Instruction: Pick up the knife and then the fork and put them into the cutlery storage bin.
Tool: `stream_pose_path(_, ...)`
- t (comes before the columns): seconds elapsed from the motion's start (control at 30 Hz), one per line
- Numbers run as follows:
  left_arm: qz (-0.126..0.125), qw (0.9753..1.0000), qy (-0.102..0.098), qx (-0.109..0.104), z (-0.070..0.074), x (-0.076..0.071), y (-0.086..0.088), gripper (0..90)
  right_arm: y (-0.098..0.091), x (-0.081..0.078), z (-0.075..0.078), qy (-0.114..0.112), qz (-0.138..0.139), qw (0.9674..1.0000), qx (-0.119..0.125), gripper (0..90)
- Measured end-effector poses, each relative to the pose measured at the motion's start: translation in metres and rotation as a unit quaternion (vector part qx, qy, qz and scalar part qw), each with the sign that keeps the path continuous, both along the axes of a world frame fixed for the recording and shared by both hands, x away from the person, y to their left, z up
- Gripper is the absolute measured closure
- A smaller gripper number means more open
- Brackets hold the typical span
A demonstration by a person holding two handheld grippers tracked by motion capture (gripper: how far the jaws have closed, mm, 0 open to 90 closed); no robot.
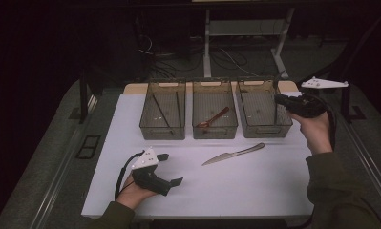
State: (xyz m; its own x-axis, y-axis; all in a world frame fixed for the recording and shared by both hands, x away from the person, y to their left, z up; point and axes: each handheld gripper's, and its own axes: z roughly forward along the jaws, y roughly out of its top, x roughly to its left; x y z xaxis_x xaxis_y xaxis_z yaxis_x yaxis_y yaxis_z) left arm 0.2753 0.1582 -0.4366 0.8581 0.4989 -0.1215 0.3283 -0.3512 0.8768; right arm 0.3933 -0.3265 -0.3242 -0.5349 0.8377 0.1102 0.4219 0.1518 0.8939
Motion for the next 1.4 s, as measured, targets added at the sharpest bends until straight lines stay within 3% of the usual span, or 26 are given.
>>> stream_pose_path(0.3, -0.001, 1.0, 0.0, 0.0, -0.001, 0.001, -0.001, 0.0, -0.01, 0.036, -0.009, 0.04, -0.028, 0.9986, -0.019, 83.9)
stream_pose_path(0.4, -0.001, 1.0, 0.001, -0.001, 0.0, 0.0, -0.001, 0.0, -0.008, 0.043, -0.016, 0.056, -0.031, 0.9969, -0.046, 83.9)
stream_pose_path(0.67, -0.002, 1.0, 0.0, -0.001, 0.0, 0.0, -0.001, 0.0, -0.01, 0.052, -0.034, 0.096, -0.035, 0.99, -0.097, 83.9)
stream_pose_path(1.0, -0.002, 1.0, 0.001, 0.003, -0.001, 0.0, -0.001, 0.0, -0.012, 0.056, -0.055, 0.134, -0.016, 0.9852, -0.106, 81.4)
stream_pose_path(1.17, -0.002, 1.0, 0.001, 0.003, -0.001, 0.0, -0.001, 0.0, -0.012, 0.055, -0.054, 0.121, -0.024, 0.9876, -0.096, 61.5)
stream_pose_path(1.4, -0.002, 1.0, 0.001, 0.003, -0.001, 0.0, -0.001, 0.0, -0.009, 0.048, -0.049, 0.108, -0.017, 0.9909, -0.079, 54.6)
